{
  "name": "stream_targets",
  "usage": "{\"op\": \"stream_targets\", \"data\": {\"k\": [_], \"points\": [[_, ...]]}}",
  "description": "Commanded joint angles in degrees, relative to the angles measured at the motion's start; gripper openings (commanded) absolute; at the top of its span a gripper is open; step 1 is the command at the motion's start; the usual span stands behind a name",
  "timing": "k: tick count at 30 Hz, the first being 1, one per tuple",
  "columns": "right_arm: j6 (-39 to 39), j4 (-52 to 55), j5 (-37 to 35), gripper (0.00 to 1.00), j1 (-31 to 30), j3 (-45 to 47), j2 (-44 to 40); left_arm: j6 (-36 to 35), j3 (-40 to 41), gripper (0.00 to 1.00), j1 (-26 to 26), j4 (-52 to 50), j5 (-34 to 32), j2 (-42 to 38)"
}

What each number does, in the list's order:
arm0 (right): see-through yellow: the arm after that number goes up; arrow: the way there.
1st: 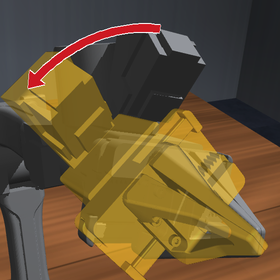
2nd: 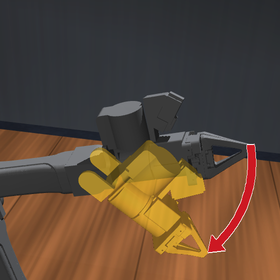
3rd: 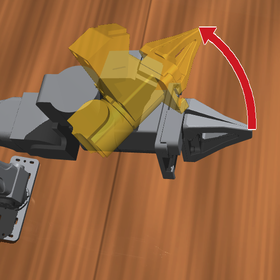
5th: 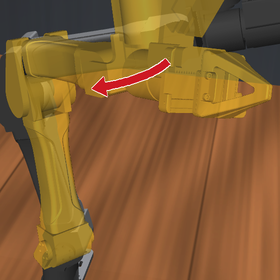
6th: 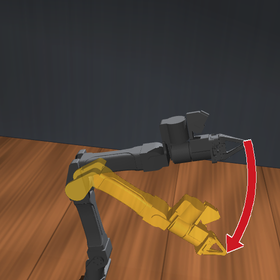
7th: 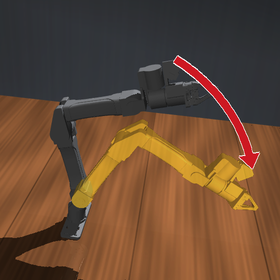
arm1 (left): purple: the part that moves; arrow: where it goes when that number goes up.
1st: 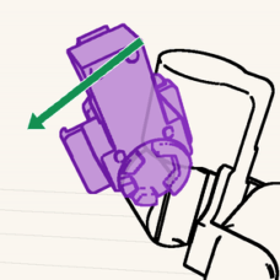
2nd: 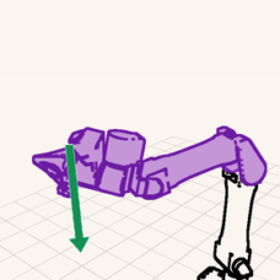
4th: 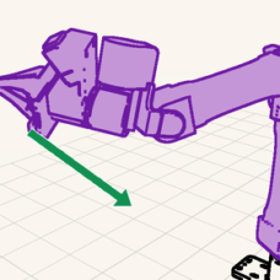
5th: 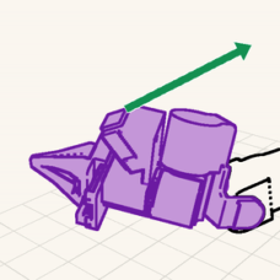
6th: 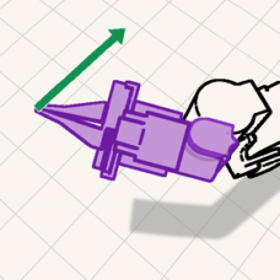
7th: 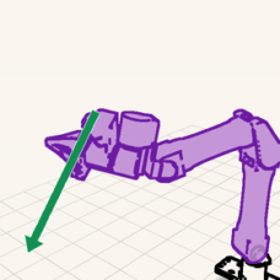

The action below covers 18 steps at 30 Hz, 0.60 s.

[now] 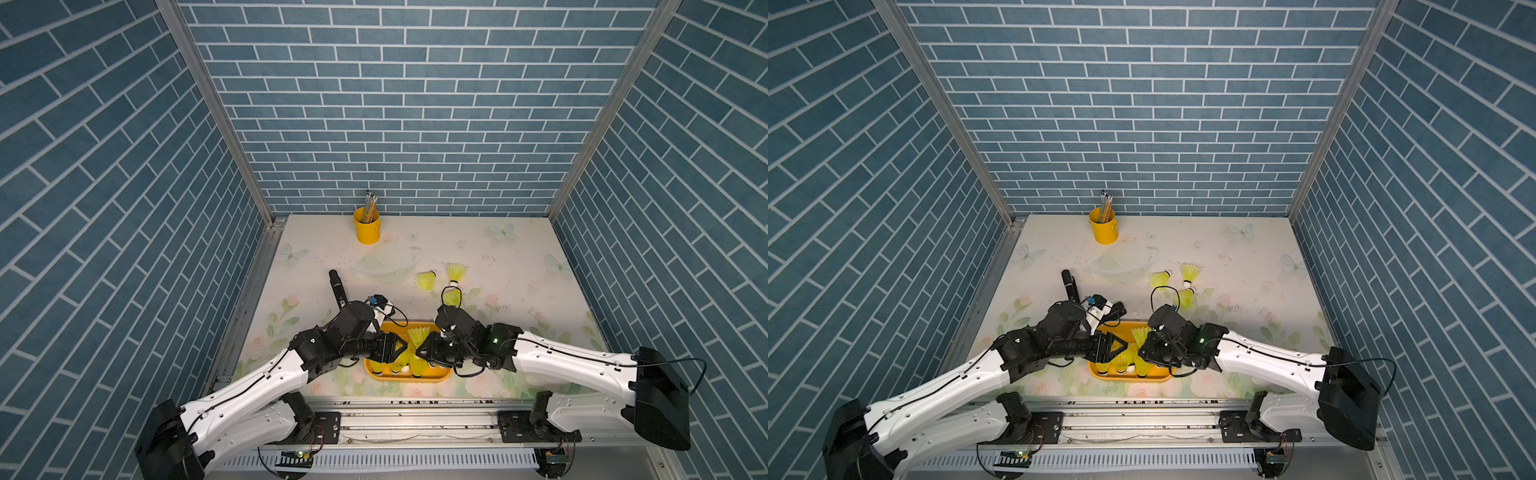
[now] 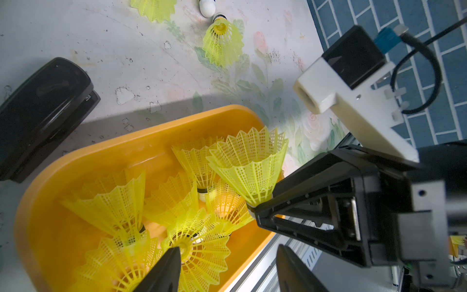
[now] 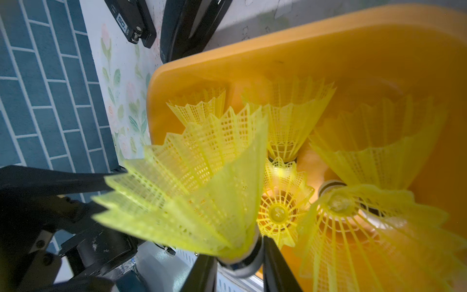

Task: Put the shuttlecocks into the storage box
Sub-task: Place the shuttlecock in the storage box.

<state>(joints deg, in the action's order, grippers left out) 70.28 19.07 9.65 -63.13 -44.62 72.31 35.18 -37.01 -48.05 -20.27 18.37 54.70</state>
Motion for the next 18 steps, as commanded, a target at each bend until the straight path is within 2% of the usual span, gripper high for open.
{"op": "stream_targets", "data": {"k": [1,13,18], "points": [[0.39,1.79,-0.51,0.17,-0.36,-1.24,1.14,-0.02,0.21,0.66,-0.38,1.11,-0.84,0.45],[0.10,2.10,1.24,0.22,-0.40,-1.04,1.78,-0.20,-0.34,0.66,-0.40,1.02,-1.15,0.32],[-0.45,2.53,1.54,0.30,-0.40,-1.47,1.78,-0.02,-0.19,0.66,-0.38,1.29,-1.47,0.22]]}}
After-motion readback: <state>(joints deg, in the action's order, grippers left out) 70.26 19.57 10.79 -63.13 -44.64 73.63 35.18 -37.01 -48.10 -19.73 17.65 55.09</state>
